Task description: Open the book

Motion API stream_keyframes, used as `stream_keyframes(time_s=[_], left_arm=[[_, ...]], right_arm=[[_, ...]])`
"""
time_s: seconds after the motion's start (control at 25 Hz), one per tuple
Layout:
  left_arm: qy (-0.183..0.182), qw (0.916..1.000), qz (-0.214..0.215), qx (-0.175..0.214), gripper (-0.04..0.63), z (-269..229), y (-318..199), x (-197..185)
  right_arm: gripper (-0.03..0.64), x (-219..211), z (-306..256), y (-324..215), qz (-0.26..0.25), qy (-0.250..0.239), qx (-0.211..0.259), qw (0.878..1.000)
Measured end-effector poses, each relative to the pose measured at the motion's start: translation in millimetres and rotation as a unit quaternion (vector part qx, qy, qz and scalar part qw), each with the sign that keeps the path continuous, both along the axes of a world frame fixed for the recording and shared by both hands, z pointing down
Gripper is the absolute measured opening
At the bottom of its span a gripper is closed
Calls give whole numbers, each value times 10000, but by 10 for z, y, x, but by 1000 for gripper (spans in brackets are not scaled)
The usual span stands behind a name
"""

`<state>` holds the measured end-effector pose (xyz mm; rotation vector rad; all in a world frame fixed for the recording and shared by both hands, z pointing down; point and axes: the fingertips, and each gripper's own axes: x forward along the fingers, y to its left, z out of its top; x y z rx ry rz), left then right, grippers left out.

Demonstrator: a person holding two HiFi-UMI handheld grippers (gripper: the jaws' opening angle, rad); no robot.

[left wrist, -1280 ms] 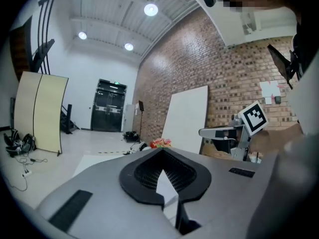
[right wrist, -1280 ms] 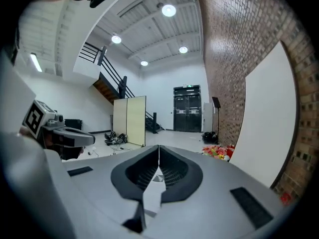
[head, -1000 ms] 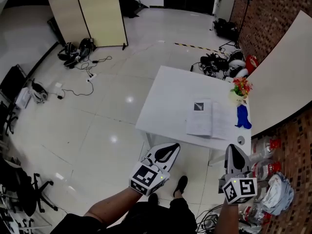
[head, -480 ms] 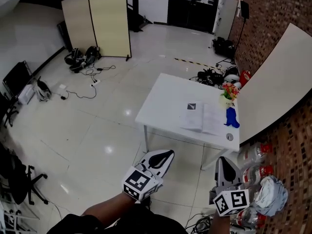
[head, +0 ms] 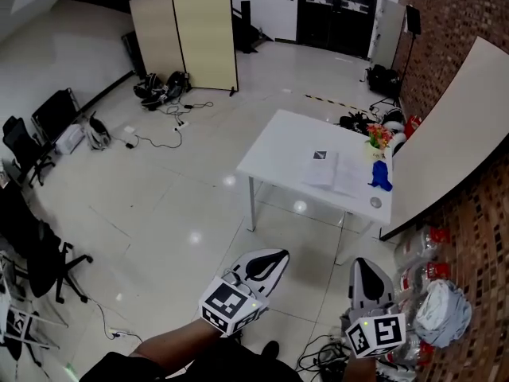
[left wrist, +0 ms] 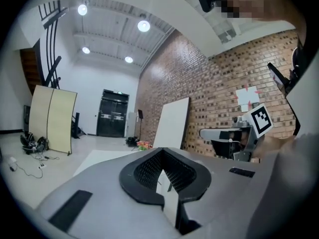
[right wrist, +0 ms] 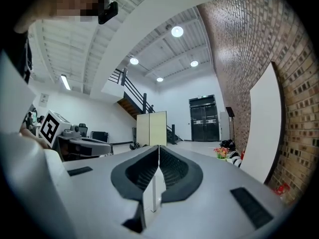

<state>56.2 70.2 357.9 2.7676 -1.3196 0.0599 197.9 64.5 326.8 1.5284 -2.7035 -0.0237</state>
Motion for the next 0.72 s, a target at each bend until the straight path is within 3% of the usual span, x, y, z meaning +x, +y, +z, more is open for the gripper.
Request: stream_keyframes(time_s=[0.2,0.4,0.72], left_arm=[[66,9999,-130,24,2,-116,509,-234],[159,9999,-10,62,2,-53,1009,-638],[201,9995,206,-111,2,127,1645,-1327]], right_arm=[[2,-225,-15,485,-146,-117,-88,9998],[2,-590,-23,963,55,75,34,10000],[2,-1218,144,1729,352,-55,-250,9991]])
